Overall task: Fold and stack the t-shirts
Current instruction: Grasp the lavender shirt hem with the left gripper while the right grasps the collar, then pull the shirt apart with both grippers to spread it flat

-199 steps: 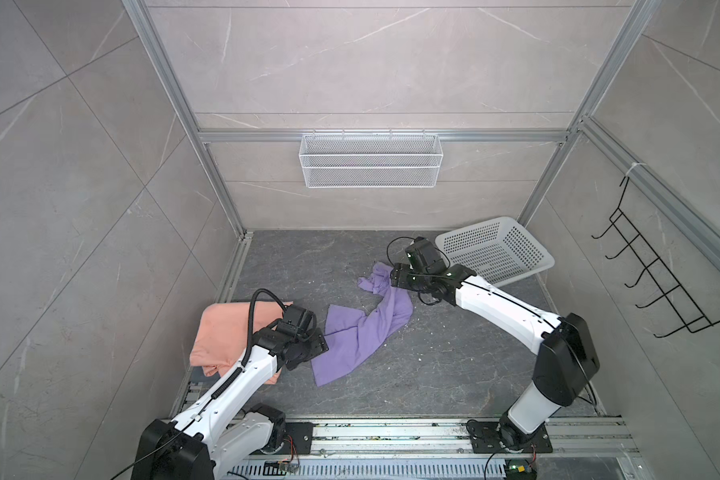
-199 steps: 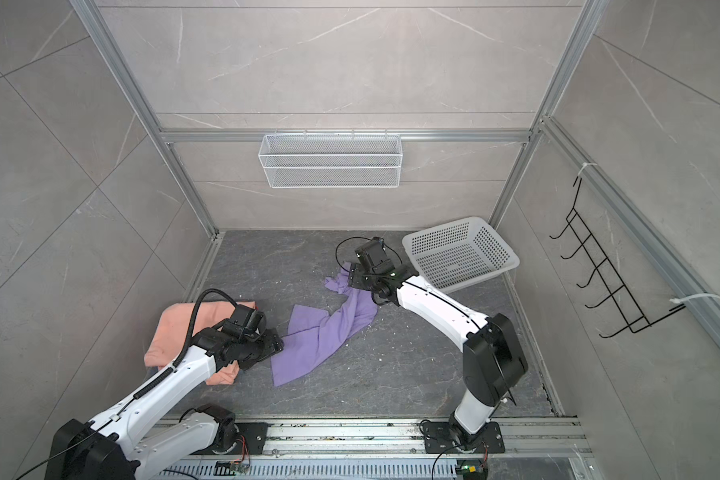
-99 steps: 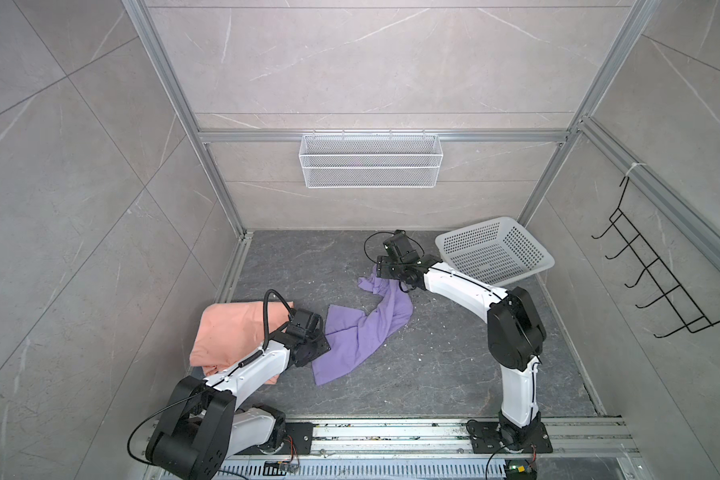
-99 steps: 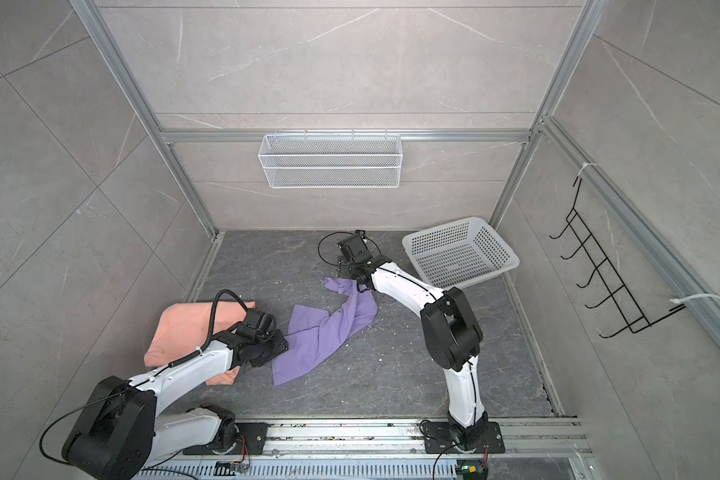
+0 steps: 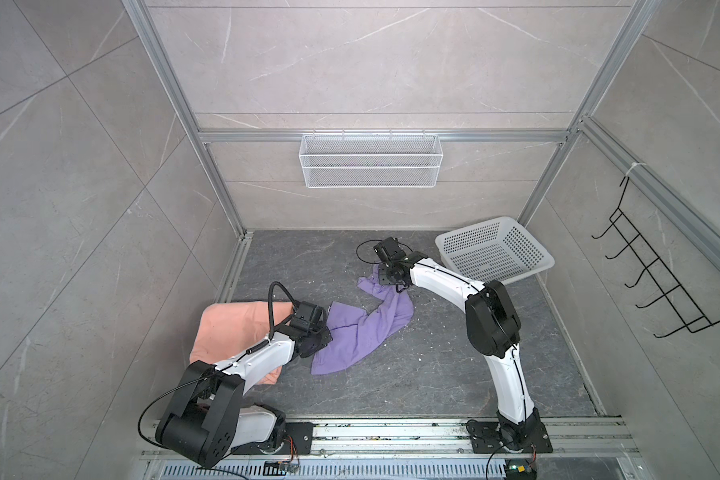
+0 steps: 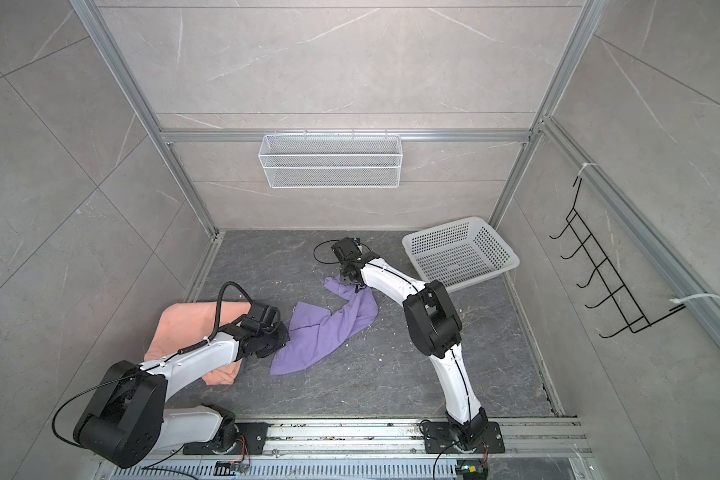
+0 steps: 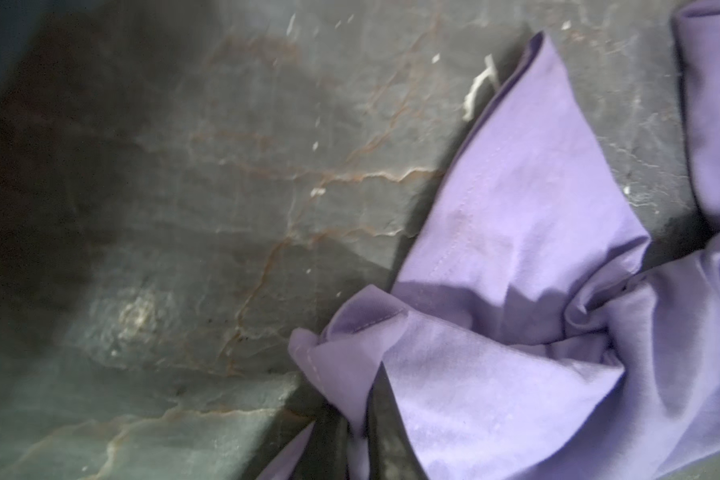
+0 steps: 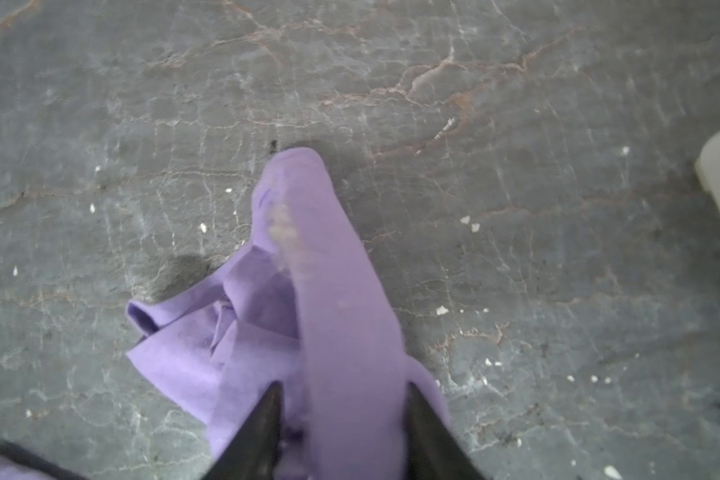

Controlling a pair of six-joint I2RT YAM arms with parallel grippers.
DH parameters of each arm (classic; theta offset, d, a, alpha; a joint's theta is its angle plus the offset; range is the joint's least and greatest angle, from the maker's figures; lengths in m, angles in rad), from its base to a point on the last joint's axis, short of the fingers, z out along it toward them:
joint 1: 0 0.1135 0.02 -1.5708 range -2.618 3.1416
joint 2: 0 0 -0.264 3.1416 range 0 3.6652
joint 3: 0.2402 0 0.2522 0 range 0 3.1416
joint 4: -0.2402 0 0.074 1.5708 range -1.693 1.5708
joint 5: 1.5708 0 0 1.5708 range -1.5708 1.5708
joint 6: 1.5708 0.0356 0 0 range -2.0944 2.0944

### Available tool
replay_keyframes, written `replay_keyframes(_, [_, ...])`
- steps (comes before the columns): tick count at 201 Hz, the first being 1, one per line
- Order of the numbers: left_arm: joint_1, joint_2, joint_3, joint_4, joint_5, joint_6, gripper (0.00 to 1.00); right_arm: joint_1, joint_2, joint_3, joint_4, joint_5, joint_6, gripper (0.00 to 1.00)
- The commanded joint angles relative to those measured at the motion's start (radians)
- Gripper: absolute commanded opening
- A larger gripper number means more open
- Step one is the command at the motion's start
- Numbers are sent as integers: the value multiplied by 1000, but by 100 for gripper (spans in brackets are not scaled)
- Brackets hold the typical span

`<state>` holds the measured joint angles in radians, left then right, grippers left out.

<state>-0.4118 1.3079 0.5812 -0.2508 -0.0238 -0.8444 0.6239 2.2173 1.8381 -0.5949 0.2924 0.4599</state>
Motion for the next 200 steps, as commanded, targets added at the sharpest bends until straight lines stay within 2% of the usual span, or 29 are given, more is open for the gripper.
replay_keyframes(1, [-1,-35,54,-15,-7,29,0,-10,40,53,-58,4,-6,25])
replay_keyframes(29, [1,-85,118,-87,-43,54,0,-27,12,108,-73,-16,9,6])
replay_keyframes(43, [4,-117,176,-136,-64,85,0,-41,-36,125,-64,-32,34,5])
replay_keyframes(77, [57,-183,359,-217,-103,191,0,-112,-234,59,94,-97,144,4])
replay_keyframes(111, [94,-205,575,-266,-163,324,0,-191,-508,-188,298,-156,241,4])
replay_keyframes(131, [96,-229,633,-335,-240,360,0,-201,-672,-388,277,-121,325,4])
replay_keyframes(138, [96,-240,628,-369,-266,359,0,-199,-726,-472,255,-120,353,6])
replay_keyframes(144, [95,-252,610,-393,-284,353,0,-198,-763,-546,235,-125,380,14])
replay_keyframes(156, [96,-272,548,-433,-300,319,0,-199,-821,-688,202,-124,424,41])
replay_keyframes(161, [95,-280,519,-444,-288,303,8,-200,-844,-731,183,-122,437,52])
replay_keyframes(165, [95,-285,496,-451,-279,289,17,-199,-858,-758,163,-116,447,57])
replay_keyframes(175, [95,-297,441,-468,-267,247,40,-199,-896,-812,129,-109,458,62])
replay_keyframes(178, [95,-299,424,-472,-265,235,50,-199,-910,-823,119,-106,460,63])
replay_keyframes(181, [96,-304,412,-477,-261,222,55,-198,-922,-832,110,-101,463,63])
replay_keyframes(188, [96,-312,385,-489,-265,190,61,-198,-947,-848,94,-89,461,64])
replay_keyframes(200, [96,-324,356,-499,-278,158,64,-197,-978,-854,65,-67,449,65])
